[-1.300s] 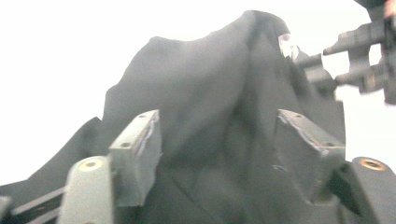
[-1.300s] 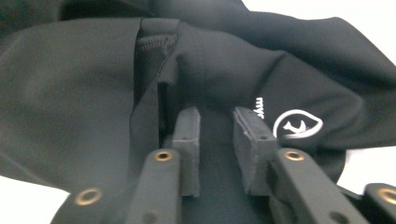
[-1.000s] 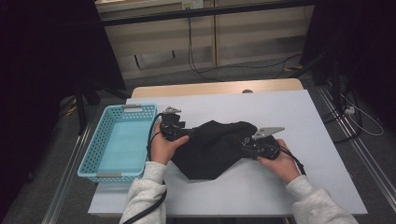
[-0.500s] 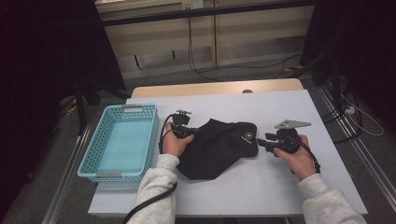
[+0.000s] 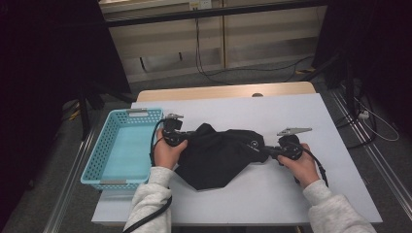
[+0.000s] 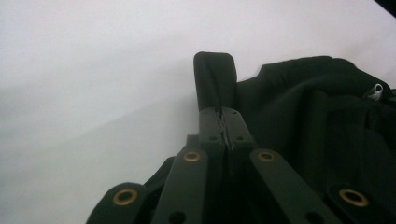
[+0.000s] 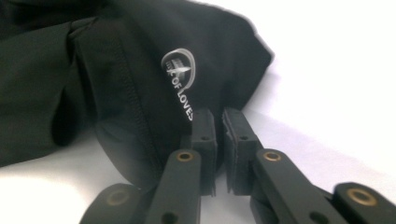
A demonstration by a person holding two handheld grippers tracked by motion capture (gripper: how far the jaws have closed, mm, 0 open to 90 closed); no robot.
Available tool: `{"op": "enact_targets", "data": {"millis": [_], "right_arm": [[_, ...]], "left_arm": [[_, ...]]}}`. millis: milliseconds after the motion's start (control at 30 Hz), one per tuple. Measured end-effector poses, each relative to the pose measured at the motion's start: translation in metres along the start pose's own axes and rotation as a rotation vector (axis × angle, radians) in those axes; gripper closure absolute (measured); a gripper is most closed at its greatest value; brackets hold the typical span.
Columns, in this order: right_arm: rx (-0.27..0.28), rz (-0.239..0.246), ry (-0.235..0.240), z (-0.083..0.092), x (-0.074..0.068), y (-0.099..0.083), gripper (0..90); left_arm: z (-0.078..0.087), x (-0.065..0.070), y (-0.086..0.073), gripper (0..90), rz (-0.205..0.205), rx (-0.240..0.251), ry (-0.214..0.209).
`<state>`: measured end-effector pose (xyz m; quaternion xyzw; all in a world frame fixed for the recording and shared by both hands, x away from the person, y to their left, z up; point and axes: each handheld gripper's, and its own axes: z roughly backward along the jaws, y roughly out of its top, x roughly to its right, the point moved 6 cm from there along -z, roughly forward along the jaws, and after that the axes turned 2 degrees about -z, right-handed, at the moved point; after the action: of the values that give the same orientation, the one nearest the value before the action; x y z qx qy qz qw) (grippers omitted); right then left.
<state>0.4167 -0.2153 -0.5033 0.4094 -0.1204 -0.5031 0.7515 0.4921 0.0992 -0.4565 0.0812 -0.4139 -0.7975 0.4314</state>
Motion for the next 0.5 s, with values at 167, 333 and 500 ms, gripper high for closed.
{"op": "enact_targets", "data": {"millis": [167,333,500], "right_arm": [[0.094,0.004,-0.082,0.022,0.013,0.015,85.7],[0.109,0.038,-0.138,0.032,0.017,0.02,71.8],[0.096,0.042,-0.174,0.026,0.017,0.017,59.0]], "left_arm": [[0.007,0.008,-0.003,88.3,0.006,0.032,-0.041],[0.003,0.012,-0.01,88.2,-0.025,0.01,-0.016],[0.017,0.0,-0.011,88.3,-0.014,0.017,0.032]]}}
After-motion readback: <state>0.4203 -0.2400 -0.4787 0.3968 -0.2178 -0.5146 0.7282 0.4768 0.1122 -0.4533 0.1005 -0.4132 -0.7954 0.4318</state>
